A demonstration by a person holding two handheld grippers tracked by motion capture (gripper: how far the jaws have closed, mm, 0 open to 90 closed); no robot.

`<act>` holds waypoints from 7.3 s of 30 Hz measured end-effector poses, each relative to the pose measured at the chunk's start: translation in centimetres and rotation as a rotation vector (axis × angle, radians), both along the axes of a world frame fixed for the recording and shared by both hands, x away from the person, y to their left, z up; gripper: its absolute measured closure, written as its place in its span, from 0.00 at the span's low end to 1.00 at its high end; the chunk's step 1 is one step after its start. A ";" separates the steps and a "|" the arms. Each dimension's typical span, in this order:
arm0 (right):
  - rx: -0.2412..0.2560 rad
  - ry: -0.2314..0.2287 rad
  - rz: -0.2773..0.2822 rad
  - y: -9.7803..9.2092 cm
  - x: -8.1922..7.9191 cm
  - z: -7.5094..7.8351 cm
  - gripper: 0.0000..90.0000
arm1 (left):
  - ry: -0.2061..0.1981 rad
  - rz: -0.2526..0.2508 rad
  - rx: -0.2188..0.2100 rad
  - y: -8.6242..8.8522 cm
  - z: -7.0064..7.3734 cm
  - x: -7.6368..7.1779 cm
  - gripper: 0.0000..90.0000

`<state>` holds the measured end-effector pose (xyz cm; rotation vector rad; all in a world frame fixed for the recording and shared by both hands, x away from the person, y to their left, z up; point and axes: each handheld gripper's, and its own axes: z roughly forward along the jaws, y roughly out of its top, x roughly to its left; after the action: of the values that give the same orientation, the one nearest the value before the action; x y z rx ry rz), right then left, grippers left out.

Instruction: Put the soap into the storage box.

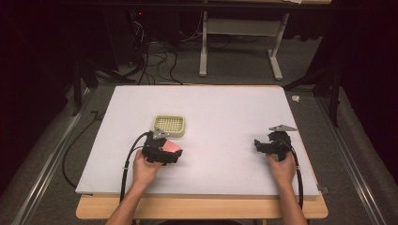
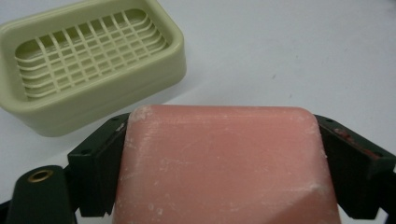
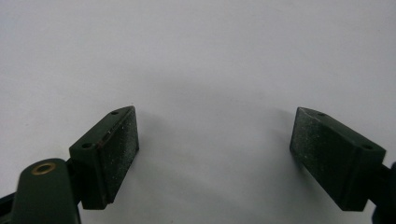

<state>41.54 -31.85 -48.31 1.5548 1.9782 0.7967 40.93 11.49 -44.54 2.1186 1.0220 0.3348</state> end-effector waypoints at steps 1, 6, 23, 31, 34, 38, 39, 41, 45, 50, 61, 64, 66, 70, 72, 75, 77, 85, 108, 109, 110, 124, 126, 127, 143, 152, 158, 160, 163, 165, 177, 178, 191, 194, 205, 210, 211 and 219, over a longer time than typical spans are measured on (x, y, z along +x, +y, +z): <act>0.000 0.000 0.000 0.0 0.0 0.0 0.18 | 0.001 0.003 -0.003 0.1 0.2 0.1 0.16; 0.000 0.000 0.000 0.0 0.0 0.0 0.18 | -0.007 0.009 0.001 0.2 0.7 0.2 0.16; 0.002 0.001 -0.002 0.0 0.0 0.0 0.18 | 0.006 0.086 0.001 1.0 2.2 2.2 0.16; 0.003 0.000 -0.002 0.0 0.0 0.0 0.18 | 0.014 0.105 0.010 1.1 2.6 3.5 0.16; 0.003 0.000 -0.002 0.0 0.0 0.0 0.18 | 0.006 0.104 0.031 0.9 2.8 3.9 0.16; 0.003 0.000 -0.003 0.0 0.0 0.0 0.18 | 0.020 0.098 0.026 0.8 2.9 4.6 0.16; 0.002 0.000 -0.002 0.0 0.0 0.0 0.18 | 0.019 0.101 0.031 0.8 2.9 4.8 0.16; 0.003 0.001 -0.002 0.0 0.0 0.0 0.18 | 0.025 0.103 0.031 0.7 2.8 5.0 0.16; 0.002 0.001 -0.002 0.0 0.0 0.0 0.18 | 0.035 0.114 0.025 0.5 2.8 5.5 0.16; 0.002 0.001 -0.003 0.0 0.0 0.0 0.18 | 0.046 0.130 0.022 0.4 2.7 6.1 0.16; 0.003 0.001 -0.003 0.0 0.0 0.0 0.18 | 0.077 0.158 0.034 -0.1 2.5 7.8 0.16; 0.003 0.001 -0.002 0.0 0.0 0.0 0.18 | 0.098 0.167 0.039 -0.2 2.2 8.4 0.16; 0.003 0.001 -0.002 0.0 0.0 0.0 0.18 | 0.105 0.174 0.046 -0.3 2.1 8.8 0.16; 0.003 0.001 -0.003 0.0 0.0 0.0 0.18 | 0.108 0.202 0.043 -0.3 2.0 9.6 0.16; 0.004 0.001 -0.002 0.0 0.0 0.0 0.18 | 0.119 0.218 0.020 -0.2 1.9 10.1 0.16; 0.003 0.001 -0.002 0.0 0.0 0.0 0.18 | 0.132 0.237 0.021 -0.2 1.4 10.6 0.16; 0.003 0.001 -0.002 0.0 0.0 0.0 0.18 | 0.146 0.246 0.028 -0.2 0.9 10.8 0.16; 0.002 0.001 -0.002 0.0 0.0 0.0 0.18 | 0.154 0.261 0.038 -0.6 0.2 11.2 0.16; -0.001 -0.002 0.000 0.0 0.0 0.0 0.18 | 0.100 0.336 0.048 -1.0 -0.4 11.8 0.15; -0.001 -0.002 0.000 0.0 0.0 0.0 0.18 | 0.100 0.333 0.046 -1.0 -0.4 11.8 0.15; -0.001 -0.002 0.000 0.0 0.0 0.0 0.18 | 0.097 0.332 0.041 -1.0 -0.3 11.8 0.14; -0.002 -0.002 0.000 0.0 0.0 0.0 0.18 | 0.077 0.309 0.043 -0.9 0.4 11.2 0.14; -0.001 -0.002 0.000 0.0 0.0 0.0 0.18 | 0.061 0.302 0.053 -0.9 0.7 11.0 0.14; -0.001 -0.002 0.000 0.0 0.0 0.0 0.18 | 0.058 0.300 0.054 -0.9 0.7 10.9 0.14; -0.001 -0.002 0.000 0.0 0.0 0.0 0.18 | 0.038 0.271 0.044 -0.7 1.7 10.1 0.15; -0.001 -0.002 0.000 0.0 0.0 0.0 0.18 | 0.031 0.254 0.048 -0.7 2.4 9.4 0.16; -0.001 -0.002 0.000 0.0 0.0 0.0 0.18 | 0.020 0.248 0.044 -0.6 2.8 9.1 0.16; -0.001 -0.002 0.000 0.0 0.0 0.0 0.18 | 0.013 0.245 0.043 -0.5 3.1 8.8 0.17; -0.001 -0.002 0.000 0.0 0.0 0.0 0.18 | 0.006 0.242 0.043 -0.3 3.3 8.6 0.17; -0.001 -0.002 0.000 0.0 0.0 0.0 0.18 | 0.003 0.239 0.041 -0.3 3.4 8.5 0.17; 0.000 -0.002 0.000 0.0 0.0 0.0 0.18 | -0.020 0.220 0.016 0.3 4.0 7.0 0.17; 0.000 -0.002 0.000 0.0 0.0 0.0 0.18 | -0.020 0.220 0.013 0.4 4.1 6.9 0.17; -0.001 -0.002 0.000 0.0 0.0 0.0 0.18 | -0.027 0.205 0.000 0.9 4.5 5.8 0.17; -0.001 -0.002 0.000 0.0 0.0 0.0 0.18 | -0.026 0.204 -0.003 1.0 4.5 5.7 0.17; -0.001 -0.002 0.000 0.0 0.0 0.0 0.18 | -0.029 0.193 -0.017 1.5 4.3 5.0 0.17; -0.001 -0.002 0.000 0.0 0.0 0.0 0.18 | -0.035 0.170 -0.012 1.7 4.3 4.6 0.18; -0.001 -0.002 0.000 0.0 0.0 0.0 0.18 | -0.036 0.170 -0.019 1.8 4.3 4.5 0.18; -0.001 -0.002 0.000 0.0 0.0 0.0 0.18 | -0.033 0.168 -0.034 2.4 4.2 4.0 0.18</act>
<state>41.53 -31.82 -48.31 1.5532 1.9764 0.7968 44.89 13.86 -40.38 1.9950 1.1811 0.4299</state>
